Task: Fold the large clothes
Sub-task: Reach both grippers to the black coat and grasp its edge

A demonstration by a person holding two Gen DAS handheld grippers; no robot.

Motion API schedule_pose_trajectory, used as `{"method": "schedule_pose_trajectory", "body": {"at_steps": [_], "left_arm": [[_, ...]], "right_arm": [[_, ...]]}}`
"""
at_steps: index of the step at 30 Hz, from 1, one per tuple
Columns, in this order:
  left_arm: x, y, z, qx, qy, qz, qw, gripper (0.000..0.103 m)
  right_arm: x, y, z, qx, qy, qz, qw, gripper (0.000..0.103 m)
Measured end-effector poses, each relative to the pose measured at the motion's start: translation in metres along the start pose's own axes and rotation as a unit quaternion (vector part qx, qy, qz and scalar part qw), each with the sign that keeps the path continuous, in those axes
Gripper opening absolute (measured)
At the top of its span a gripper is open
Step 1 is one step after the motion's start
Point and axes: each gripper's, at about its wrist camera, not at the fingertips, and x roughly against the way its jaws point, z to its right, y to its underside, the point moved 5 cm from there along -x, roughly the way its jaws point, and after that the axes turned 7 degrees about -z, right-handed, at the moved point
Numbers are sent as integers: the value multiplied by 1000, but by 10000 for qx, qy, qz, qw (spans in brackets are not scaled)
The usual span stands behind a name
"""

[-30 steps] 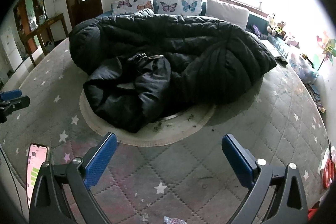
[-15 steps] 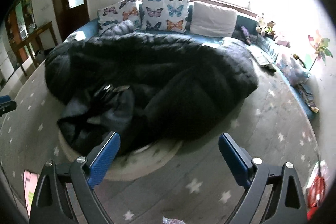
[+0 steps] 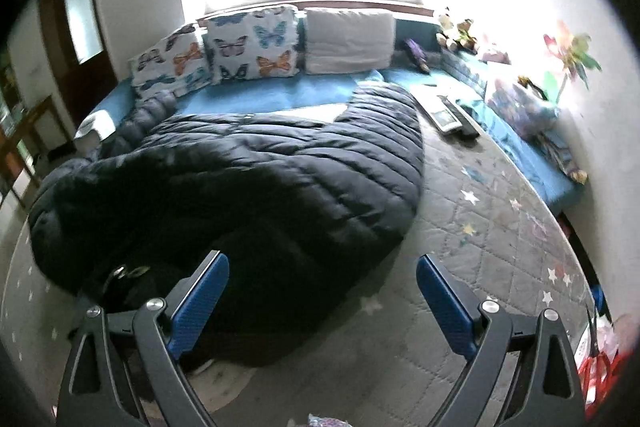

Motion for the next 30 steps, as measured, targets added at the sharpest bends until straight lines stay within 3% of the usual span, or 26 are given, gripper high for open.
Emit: {"method": "schedule_pose_trajectory", "body": {"at_steps": [5, 10, 15, 20, 25, 27, 29, 30], "left_arm": [[-29, -49, -11, 384, 111, -165, 9991, 92], [-75, -77, -34, 938, 202, -547, 9939, 92], [-119, -75, -53, 1516, 546, -887, 9829, 92], [-143, -64, -55, 1663, 641, -1076, 9781, 92], [-153, -58, -53, 2016, 1235, -1190, 9643, 89], [-155, -56, -48, 1850, 1186, -1105, 9693, 77], [-155, -57, -42, 1692, 1165, -1033, 9732, 47], [-154, -58, -39, 1607, 1186, -964, 9751, 39]], "right_arm": [[-10, -10, 21, -442, -178, -96, 9988, 103], [-27, -19, 30, -678, -254, -208, 9972, 103], [-54, -14, 33, -1031, -454, -501, 9924, 103], [-66, -6, 35, -1275, -724, -690, 9868, 103], [-61, 6, 35, -1459, -1093, -813, 9799, 103], [-66, 12, 29, -1516, -1372, -1002, 9737, 103], [-69, 15, 22, -1535, -1706, -1088, 9672, 103], [-72, 16, 18, -1533, -1819, -1137, 9646, 103]]}}
